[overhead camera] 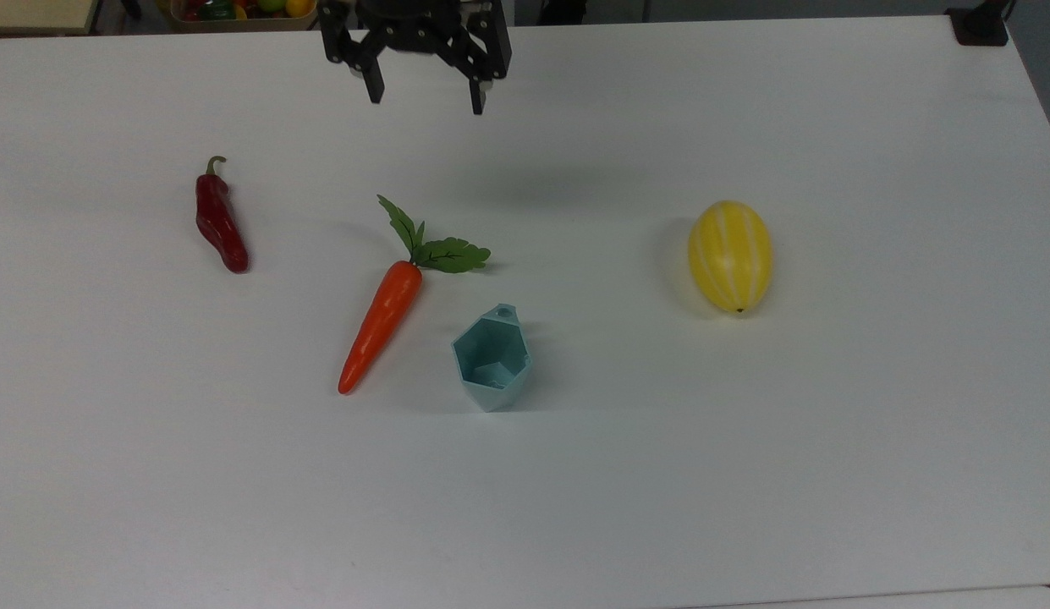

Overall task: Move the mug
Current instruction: 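Move the open gripper over the teal mug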

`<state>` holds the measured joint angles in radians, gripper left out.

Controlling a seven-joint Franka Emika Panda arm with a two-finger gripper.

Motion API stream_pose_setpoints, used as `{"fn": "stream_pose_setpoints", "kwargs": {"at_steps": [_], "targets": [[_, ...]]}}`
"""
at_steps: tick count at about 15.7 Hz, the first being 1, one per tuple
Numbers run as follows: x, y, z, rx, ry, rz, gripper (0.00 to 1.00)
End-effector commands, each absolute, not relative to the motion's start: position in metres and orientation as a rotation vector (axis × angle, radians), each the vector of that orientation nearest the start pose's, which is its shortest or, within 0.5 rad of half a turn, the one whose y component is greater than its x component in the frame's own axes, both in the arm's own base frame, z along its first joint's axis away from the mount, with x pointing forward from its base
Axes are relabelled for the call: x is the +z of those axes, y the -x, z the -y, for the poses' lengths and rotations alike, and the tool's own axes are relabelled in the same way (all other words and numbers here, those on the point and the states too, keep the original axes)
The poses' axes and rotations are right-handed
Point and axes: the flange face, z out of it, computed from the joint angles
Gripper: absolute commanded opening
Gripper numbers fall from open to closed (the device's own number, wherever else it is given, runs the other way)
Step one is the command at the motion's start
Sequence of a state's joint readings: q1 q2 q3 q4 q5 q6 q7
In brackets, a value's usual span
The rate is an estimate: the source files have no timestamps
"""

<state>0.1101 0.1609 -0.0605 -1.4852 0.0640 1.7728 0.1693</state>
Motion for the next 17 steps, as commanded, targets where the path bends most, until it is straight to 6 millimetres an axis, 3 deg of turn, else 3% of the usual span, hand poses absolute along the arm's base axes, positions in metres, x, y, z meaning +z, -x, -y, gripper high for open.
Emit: {"fn": "stream_pose_setpoints", "kwargs": {"at_steps": [1,10,13,15,17], "targets": [[0.577,-0.634,-0.063,-0.279,3.044,-0.182,1.0],[0.505,-0.671,-0.09,-0.379,3.053,-0.273,1.0],[0.475,-0.685,-0.096,-0.402,3.053,-0.306,1.0],[0.45,-0.69,-0.114,-0.412,3.092,-0.294,1.0],[0.43,-0.697,-0.118,-0.43,3.11,-0.316,1.0]]}}
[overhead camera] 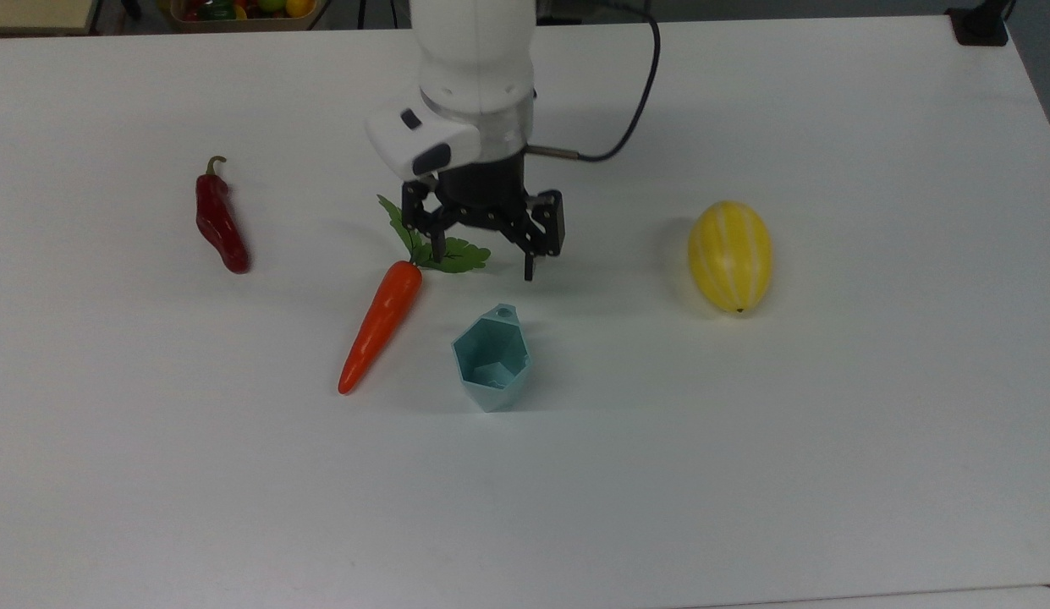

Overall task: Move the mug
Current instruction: 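Move the open gripper over the teal mug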

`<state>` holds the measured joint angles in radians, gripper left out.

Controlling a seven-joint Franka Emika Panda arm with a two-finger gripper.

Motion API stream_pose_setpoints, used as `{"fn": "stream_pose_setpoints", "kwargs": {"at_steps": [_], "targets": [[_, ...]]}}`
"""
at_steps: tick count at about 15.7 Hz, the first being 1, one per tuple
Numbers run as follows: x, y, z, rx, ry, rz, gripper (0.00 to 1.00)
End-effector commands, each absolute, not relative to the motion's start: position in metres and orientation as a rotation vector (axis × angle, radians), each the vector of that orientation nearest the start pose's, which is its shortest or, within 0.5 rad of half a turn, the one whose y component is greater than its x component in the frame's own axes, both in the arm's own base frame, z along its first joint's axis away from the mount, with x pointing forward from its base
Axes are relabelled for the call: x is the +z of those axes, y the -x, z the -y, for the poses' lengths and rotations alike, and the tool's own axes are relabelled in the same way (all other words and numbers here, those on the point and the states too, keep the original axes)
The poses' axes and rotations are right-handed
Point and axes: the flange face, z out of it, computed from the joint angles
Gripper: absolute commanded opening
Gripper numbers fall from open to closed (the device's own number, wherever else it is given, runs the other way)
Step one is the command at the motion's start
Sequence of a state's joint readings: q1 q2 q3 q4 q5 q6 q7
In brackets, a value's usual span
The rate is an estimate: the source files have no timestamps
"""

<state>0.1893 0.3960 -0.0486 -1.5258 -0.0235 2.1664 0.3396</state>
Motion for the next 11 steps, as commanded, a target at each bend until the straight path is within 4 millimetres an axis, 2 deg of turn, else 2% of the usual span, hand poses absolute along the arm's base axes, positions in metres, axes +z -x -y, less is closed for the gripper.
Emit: {"fn": "stream_pose_setpoints", "kwargs": {"at_steps": [1,9,11], "targets": [[0.422,-0.699,-0.12,-0.438,3.108,-0.322,1.0],[0.373,-0.705,-0.13,-0.42,3.155,-0.267,1.0],[0.368,-0.704,-0.13,-0.416,3.171,-0.254,0.93]]}}
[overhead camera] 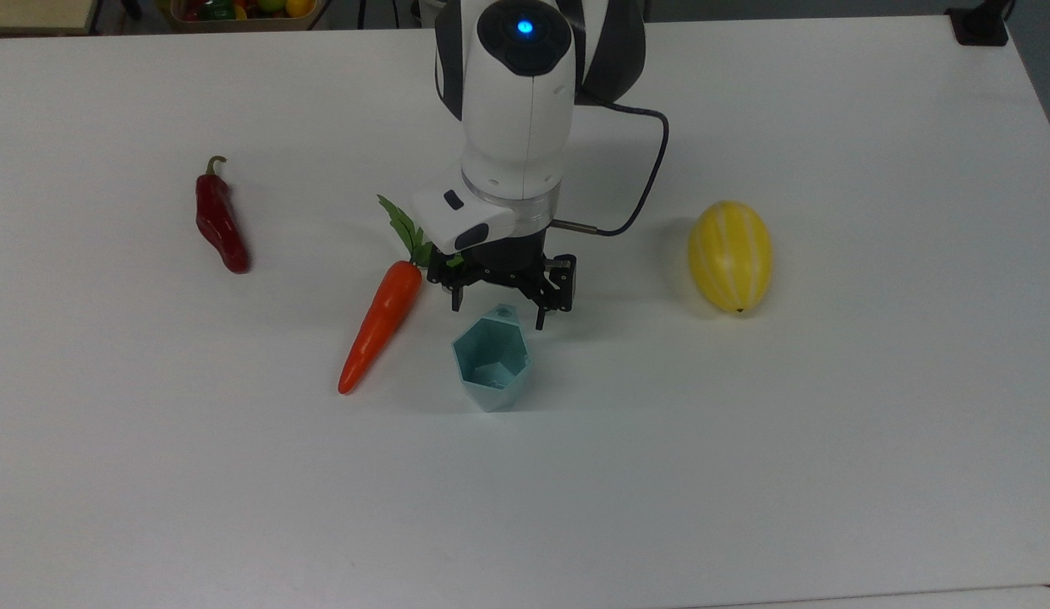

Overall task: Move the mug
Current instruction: 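Lower the gripper onto the mug rim and close it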

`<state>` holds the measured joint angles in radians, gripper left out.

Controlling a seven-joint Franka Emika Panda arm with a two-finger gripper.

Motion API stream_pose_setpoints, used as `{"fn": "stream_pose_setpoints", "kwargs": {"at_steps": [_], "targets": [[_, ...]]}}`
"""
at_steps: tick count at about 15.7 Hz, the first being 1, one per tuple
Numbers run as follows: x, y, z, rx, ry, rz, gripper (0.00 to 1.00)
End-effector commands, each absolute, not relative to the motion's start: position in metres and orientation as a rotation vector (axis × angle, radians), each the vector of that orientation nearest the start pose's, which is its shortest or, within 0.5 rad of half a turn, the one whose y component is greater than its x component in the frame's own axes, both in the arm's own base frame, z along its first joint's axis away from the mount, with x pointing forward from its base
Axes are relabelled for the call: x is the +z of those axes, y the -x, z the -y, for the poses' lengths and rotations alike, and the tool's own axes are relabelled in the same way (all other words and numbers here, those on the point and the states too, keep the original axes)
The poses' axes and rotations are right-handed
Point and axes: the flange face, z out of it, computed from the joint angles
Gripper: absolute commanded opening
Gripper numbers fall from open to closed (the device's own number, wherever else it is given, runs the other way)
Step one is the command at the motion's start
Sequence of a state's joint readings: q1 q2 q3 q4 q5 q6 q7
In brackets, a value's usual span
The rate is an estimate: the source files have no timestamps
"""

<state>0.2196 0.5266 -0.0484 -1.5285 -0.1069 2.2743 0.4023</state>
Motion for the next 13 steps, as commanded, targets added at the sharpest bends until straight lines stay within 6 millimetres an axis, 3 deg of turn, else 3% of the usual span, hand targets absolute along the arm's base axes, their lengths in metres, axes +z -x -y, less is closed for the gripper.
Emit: {"fn": "stream_pose_setpoints", "kwargs": {"at_steps": [1,5,13], "targets": [[0.36,-0.705,-0.131,-0.404,3.177,-0.249,0.89],[0.354,-0.705,-0.132,-0.412,3.184,-0.224,0.69],[0.341,-0.705,-0.139,-0.42,3.19,-0.188,0.45]]}}
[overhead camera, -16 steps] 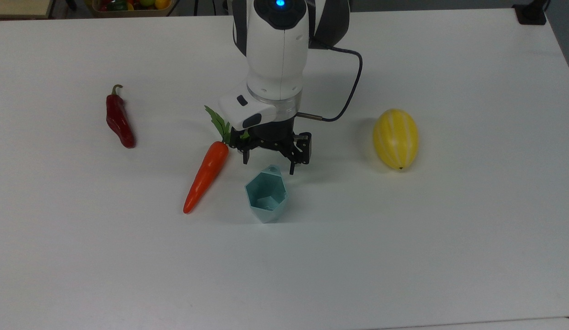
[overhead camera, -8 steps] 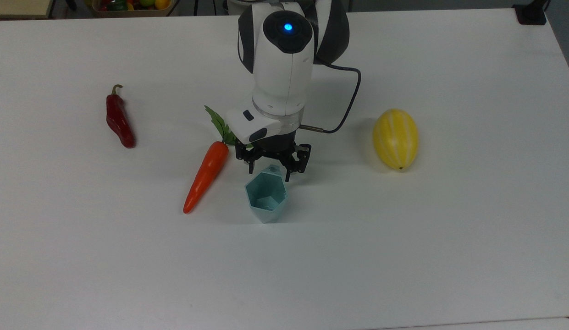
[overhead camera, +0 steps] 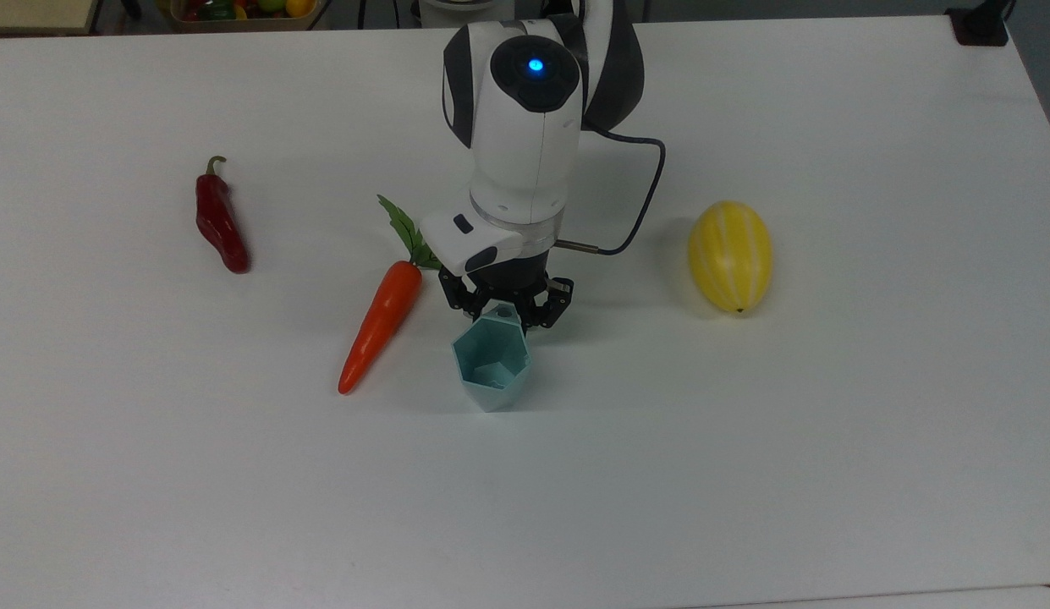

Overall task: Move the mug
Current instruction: 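Lower the gripper onto the mug rim and close it, then lift the teal mug and carry it past the carrot leaves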

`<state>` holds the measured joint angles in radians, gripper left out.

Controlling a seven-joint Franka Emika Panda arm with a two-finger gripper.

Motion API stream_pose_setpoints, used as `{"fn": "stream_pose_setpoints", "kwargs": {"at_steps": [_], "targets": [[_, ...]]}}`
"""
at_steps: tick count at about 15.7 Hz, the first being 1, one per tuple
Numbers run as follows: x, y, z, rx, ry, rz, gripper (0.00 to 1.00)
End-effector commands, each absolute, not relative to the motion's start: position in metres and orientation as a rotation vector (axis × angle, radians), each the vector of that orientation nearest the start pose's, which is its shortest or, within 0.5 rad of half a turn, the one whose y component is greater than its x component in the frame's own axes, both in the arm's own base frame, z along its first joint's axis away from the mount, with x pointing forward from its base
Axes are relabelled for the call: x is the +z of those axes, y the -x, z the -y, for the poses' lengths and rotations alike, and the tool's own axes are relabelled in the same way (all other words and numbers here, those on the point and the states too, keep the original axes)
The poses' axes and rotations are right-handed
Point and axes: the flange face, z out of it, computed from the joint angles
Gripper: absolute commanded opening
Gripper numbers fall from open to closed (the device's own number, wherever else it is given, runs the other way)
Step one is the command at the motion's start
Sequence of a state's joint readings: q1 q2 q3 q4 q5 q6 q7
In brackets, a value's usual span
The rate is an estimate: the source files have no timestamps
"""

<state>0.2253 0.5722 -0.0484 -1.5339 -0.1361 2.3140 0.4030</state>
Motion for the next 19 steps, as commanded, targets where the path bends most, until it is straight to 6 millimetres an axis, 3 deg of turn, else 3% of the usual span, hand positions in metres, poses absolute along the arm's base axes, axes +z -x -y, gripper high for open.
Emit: {"fn": "stream_pose_setpoints", "kwargs": {"at_steps": [1,5,7,15,19], "targets": [[0.342,-0.705,-0.14,-0.423,3.189,-0.186,0.42],[0.342,-0.705,-0.14,-0.426,3.19,-0.181,0.09],[0.342,-0.705,-0.14,-0.426,3.19,-0.181,0.01],[0.345,-0.706,-0.138,-0.43,3.189,-0.187,0.0],[0.366,-0.706,-0.134,-0.465,3.174,-0.206,0.0]]}}
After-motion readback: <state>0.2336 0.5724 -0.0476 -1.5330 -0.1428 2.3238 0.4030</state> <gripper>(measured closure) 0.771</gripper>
